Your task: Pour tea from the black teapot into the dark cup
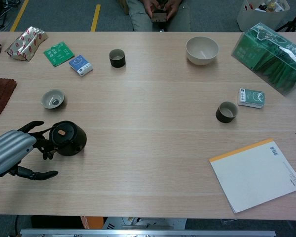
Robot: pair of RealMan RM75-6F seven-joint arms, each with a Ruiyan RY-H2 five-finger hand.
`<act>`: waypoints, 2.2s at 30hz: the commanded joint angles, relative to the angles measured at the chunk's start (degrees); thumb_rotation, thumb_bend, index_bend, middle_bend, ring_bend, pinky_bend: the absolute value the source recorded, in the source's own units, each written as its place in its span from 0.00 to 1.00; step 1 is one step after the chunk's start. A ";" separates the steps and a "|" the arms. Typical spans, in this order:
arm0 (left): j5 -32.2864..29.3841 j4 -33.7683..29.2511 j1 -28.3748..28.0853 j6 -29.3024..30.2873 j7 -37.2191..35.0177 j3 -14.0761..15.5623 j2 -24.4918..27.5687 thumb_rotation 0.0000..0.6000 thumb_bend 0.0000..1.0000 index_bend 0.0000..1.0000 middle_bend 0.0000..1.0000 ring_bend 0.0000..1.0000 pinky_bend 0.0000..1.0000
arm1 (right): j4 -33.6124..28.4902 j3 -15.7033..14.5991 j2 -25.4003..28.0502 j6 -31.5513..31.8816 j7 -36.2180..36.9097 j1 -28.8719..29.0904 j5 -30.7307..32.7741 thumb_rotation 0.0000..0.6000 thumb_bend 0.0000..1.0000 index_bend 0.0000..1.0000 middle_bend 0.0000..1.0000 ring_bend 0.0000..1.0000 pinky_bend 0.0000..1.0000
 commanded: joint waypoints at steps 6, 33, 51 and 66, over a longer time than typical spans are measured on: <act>1.41 1.11 -0.22 1.21 -1.10 -0.19 -0.86 0.31 0.11 0.63 0.69 0.47 0.00 | 0.23 0.12 -0.02 -0.08 0.53 -0.01 0.24 1.00 0.10 0.25 0.23 0.07 0.09; -4.10 -4.45 -1.25 2.67 -0.04 -6.12 -2.00 0.46 0.11 0.95 1.00 0.81 0.00 | 1.44 0.61 -0.42 -0.63 1.80 0.31 0.85 1.00 0.10 0.25 0.23 0.07 0.09; -9.46 -6.72 0.69 8.99 0.31 -12.02 -2.95 0.32 0.11 0.99 1.00 0.86 0.00 | 1.14 0.59 -0.40 -0.17 1.61 0.08 0.74 1.00 0.10 0.25 0.23 0.07 0.09; -10.08 -6.68 1.15 12.59 1.67 -14.46 -4.83 0.53 0.23 1.00 1.00 0.89 0.00 | 1.78 0.55 -0.57 0.17 2.42 -0.36 0.96 1.00 0.10 0.25 0.23 0.07 0.09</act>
